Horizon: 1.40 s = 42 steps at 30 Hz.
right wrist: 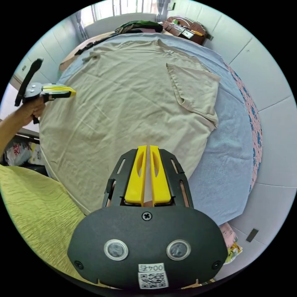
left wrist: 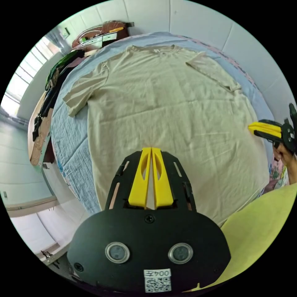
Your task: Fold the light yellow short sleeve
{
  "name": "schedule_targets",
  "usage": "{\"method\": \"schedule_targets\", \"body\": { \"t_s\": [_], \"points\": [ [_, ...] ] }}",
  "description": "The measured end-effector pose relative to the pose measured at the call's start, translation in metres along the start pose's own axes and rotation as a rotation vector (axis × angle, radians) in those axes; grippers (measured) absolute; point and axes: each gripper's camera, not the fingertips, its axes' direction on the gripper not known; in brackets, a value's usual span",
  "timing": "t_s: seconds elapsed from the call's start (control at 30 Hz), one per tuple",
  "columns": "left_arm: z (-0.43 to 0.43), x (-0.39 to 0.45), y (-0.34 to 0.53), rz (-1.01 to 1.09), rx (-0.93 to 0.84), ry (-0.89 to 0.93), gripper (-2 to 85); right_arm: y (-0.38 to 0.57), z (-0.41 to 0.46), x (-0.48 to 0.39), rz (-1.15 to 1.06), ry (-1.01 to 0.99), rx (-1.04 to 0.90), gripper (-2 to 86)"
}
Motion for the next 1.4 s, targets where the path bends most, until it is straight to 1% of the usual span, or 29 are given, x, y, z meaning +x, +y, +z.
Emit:
{"method": "schedule_targets", "body": {
  "t_s": [0.23,0.3,0.33,0.37,0.4,0.43,0.5,0.53,0.57,0.63,0.7,0.77,0.87,1.0,1.03,1.1,1.3,1.4],
  "points": [
    [-0.021,-0.036,0.038,0.073,0.102,0.005,0.8,-0.014,0.04,-0.029,0.022,0.113,-0.02,0.0],
    [-0.027,-0.063,0.049,0.077,0.126,0.076,1.4,-0.021,0.052,-0.036,0.024,0.137,-0.053,-0.3],
    [-0.028,-0.071,0.051,0.067,0.124,0.106,1.7,-0.025,0.054,-0.036,0.03,0.125,-0.075,-0.4],
    [-0.031,-0.088,0.054,0.059,0.117,0.179,2.4,-0.032,0.054,-0.036,0.064,0.095,-0.084,-0.3],
    [-0.034,-0.106,0.057,0.059,0.111,0.255,3.5,-0.04,0.044,-0.038,0.106,0.063,-0.012,-0.2],
    [-0.038,-0.116,0.059,0.05,0.12,0.278,4.0,-0.043,0.038,-0.04,0.126,0.046,0.038,-0.1],
    [-0.059,-0.161,0.071,0.016,0.244,0.327,6.7,-0.067,0.018,-0.049,0.205,-0.051,0.187,1.0],
    [-0.064,-0.173,0.074,0.003,0.274,0.332,7.2,-0.075,0.015,-0.051,0.216,-0.08,0.216,2.8],
    [-0.07,-0.199,0.078,-0.015,0.297,0.338,7.9,-0.093,0.009,-0.059,0.222,-0.142,0.283,6.6],
    [-0.074,-0.237,0.081,-0.041,0.297,0.337,8.7,-0.125,0.002,-0.072,0.21,-0.214,0.385,9.6],
    [-0.072,-0.287,0.085,-0.068,0.301,0.302,9.9,-0.18,0.0,-0.093,0.152,-0.262,0.48,12.1],
    [-0.067,-0.321,0.084,-0.075,0.284,0.285,10.7,-0.227,0.002,-0.111,0.092,-0.318,0.517,12.2],
    [-0.059,-0.366,0.082,-0.08,0.279,0.258,11.5,-0.309,0.011,-0.153,-0.087,-0.341,0.52,11.0],
    [-0.05,-0.411,0.073,-0.085,0.257,0.285,11.7,-0.413,0.053,-0.221,-0.32,-0.279,0.424,8.9],
    [-0.05,-0.415,0.072,-0.084,0.258,0.283,11.7,-0.426,0.061,-0.23,-0.353,-0.278,0.402,8.8],
    [-0.047,-0.433,0.07,-0.087,0.257,0.291,11.6,-0.474,0.095,-0.268,-0.49,-0.211,0.303,8.7],
    [-0.04,-0.468,0.071,-0.115,0.261,0.314,11.3,-0.549,0.179,-0.35,-0.82,0.029,0.095,8.5],
    [-0.037,-0.484,0.071,-0.126,0.265,0.319,11.3,-0.568,0.208,-0.379,-0.943,0.062,0.019,8.8]
  ]
}}
